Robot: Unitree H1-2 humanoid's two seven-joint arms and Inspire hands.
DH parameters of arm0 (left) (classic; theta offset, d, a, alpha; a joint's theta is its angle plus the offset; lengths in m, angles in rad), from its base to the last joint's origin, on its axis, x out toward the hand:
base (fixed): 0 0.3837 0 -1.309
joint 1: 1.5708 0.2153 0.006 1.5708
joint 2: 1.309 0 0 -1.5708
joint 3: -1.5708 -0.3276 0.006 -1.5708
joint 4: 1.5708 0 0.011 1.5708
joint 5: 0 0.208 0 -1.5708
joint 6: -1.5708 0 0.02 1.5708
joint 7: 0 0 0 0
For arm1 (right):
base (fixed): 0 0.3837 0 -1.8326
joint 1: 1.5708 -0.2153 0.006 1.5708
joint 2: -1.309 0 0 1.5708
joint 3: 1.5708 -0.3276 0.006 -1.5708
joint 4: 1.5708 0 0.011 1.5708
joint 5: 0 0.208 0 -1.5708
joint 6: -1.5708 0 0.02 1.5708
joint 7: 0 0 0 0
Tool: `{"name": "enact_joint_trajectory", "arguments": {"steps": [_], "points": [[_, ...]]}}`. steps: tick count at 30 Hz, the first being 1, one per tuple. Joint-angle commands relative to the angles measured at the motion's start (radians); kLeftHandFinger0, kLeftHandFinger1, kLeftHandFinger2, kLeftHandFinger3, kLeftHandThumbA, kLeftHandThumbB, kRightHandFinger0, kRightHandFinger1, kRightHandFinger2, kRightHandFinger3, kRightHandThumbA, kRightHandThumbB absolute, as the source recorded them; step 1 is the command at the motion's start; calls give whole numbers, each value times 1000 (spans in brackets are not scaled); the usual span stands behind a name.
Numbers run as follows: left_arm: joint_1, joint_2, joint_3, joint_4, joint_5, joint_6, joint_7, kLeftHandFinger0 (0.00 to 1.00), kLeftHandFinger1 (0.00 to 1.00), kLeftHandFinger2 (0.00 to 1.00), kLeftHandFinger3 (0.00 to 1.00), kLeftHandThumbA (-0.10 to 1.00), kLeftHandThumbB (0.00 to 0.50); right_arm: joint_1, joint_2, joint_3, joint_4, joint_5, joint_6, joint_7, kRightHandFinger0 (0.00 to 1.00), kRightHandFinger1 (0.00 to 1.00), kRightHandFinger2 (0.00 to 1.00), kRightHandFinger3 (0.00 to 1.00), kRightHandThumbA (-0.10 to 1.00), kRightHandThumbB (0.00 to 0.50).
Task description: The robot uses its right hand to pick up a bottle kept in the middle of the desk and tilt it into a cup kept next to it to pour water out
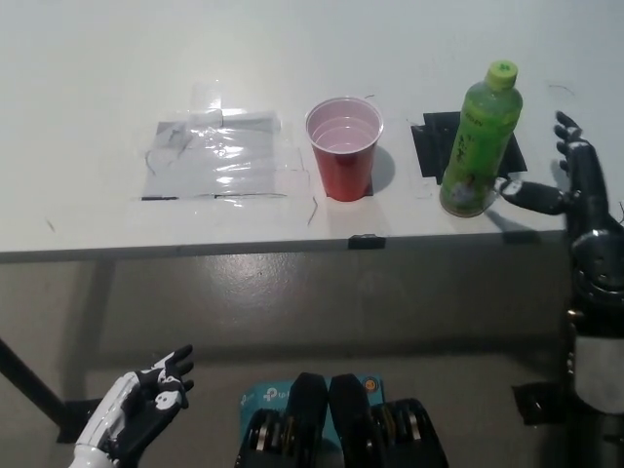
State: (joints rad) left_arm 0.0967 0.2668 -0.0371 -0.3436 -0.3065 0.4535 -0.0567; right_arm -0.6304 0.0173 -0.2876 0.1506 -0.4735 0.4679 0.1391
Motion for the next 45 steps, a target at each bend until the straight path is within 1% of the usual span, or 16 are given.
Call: {"name": "enact_joint_trajectory", "arguments": {"steps": [1, 4, 7, 10, 13, 15, 17, 18, 22, 26, 29, 32, 34, 35, 41, 45], "points": [[7, 29, -6, -33, 10, 17, -9, 966, 950, 984, 1000, 543, 93, -69, 40, -5, -51, -107, 2, 53, 1000, 1000, 1000, 1000, 896, 500], [6, 33, -10, -35, 14, 17, -19, 957, 944, 980, 1000, 565, 103, -78, 59, -13, -65, -141, 2, 83, 1000, 1000, 1000, 1000, 884, 500], [5, 37, -13, -38, 30, 16, -35, 941, 934, 968, 1000, 571, 82, -85, 73, -16, -83, -150, 2, 104, 1000, 1000, 1000, 1000, 874, 500], [7, 38, -16, -39, 32, 16, -33, 932, 927, 962, 1000, 570, 92, -91, 78, -19, -85, -166, 2, 120, 1000, 1000, 1000, 1000, 872, 500], [5, 41, -18, -36, 34, 16, -40, 915, 911, 949, 1000, 576, 89, -104, 87, -32, -71, -163, 2, 118, 1000, 1000, 1000, 1000, 830, 500], [5, 40, -18, -35, 33, 17, -42, 908, 905, 944, 1000, 572, 96, -111, 85, -27, -58, -191, 2, 115, 1000, 1000, 1000, 1000, 838, 500], [13, 38, -22, -47, 35, 17, -46, 911, 908, 949, 1000, 567, 70, -131, 76, -37, -15, -213, 2, 96, 1000, 1000, 1000, 1000, 814, 500], [14, 37, -22, -49, 40, 16, -48, 916, 906, 943, 1000, 566, 75, -140, 72, -49, 8, -199, 2, 81, 1000, 1000, 1000, 1000, 778, 500], [12, 40, -23, -45, 47, 16, -60, 917, 904, 939, 1000, 583, 88, -162, 72, -93, 51, -180, 2, 70, 1000, 1000, 1000, 1000, 749, 500], [4, 45, -36, -46, 69, 12, -73, 905, 894, 936, 1000, 569, 47, -182, 53, -106, 98, -135, 2, 37, 1000, 1000, 1000, 1000, 729, 500], [0, 55, -54, -36, 86, -21, -94, 898, 894, 942, 1000, 572, 30, -199, 50, -101, 128, -129, 2, 23, 1000, 1000, 1000, 1000, 729, 500], [-2, 56, -75, -30, 93, -24, -104, 888, 898, 943, 1000, 571, 65, -208, 46, -78, 162, -129, 2, -13, 1000, 1000, 1000, 1000, 728, 500], [-6, 61, -81, -30, 89, -26, -116, 877, 897, 952, 1000, 580, 71, -215, 54, -67, 184, -110, 2, -30, 1000, 1000, 1000, 1000, 725, 500], [-8, 60, -80, -30, 86, -25, -119, 869, 886, 944, 993, 581, 90, -215, 55, -63, 194, -109, 2, -40, 1000, 1000, 1000, 1000, 735, 500], [-9, 63, -91, -33, 101, -30, -137, 859, 881, 937, 989, 625, 93, -221, 72, -42, 240, -39, 2, -64, 1000, 1000, 1000, 1000, 704, 500], [-13, 57, -91, -23, 101, -35, -148, 853, 875, 926, 970, 658, 105, -226, 66, 15, 253, -6, -8, -92, 1000, 1000, 1000, 1000, 697, 500]]}}
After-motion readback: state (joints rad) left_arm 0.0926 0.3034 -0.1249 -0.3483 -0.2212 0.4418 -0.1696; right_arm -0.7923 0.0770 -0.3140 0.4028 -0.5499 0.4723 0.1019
